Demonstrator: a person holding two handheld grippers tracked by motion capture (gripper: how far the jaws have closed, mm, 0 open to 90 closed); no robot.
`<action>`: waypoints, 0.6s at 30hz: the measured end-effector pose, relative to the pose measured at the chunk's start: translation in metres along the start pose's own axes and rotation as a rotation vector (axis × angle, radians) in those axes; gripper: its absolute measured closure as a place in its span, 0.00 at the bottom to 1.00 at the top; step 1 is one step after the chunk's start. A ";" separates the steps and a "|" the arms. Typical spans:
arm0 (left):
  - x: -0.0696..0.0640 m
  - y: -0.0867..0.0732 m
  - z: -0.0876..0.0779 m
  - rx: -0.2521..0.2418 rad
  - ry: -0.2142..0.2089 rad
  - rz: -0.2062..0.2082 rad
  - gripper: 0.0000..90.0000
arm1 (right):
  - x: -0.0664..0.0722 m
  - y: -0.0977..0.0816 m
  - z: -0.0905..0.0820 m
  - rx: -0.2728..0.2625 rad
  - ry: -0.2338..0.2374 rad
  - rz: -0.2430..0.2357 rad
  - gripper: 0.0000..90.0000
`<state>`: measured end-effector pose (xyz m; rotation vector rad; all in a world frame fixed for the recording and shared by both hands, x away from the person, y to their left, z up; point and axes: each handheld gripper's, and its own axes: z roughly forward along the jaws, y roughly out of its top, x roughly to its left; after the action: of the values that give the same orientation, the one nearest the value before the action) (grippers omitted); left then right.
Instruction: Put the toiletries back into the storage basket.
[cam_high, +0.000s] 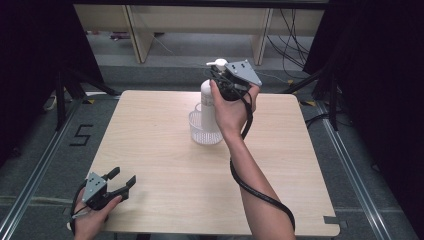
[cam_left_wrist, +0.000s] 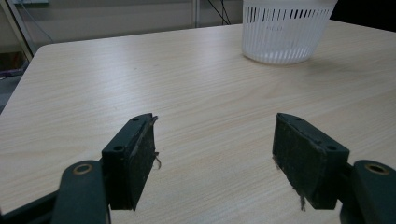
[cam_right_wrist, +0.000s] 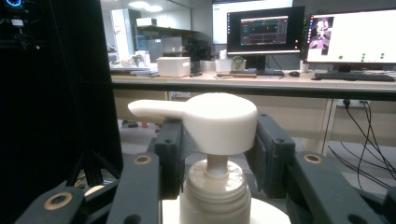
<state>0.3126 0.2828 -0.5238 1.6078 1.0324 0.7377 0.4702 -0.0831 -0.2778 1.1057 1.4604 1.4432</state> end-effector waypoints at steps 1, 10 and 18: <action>0.000 0.000 0.000 0.000 0.000 0.000 0.33 | 0.000 0.000 0.001 0.000 0.003 0.005 0.67; 0.000 0.000 0.000 -0.001 -0.001 0.002 0.33 | 0.002 -0.001 0.005 0.007 0.000 0.015 0.67; 0.000 0.000 0.000 -0.001 -0.001 0.000 0.33 | 0.001 -0.001 0.009 0.006 -0.006 0.004 0.67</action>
<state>0.3127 0.2828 -0.5238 1.6076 1.0314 0.7372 0.4781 -0.0794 -0.2791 1.1164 1.4595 1.4383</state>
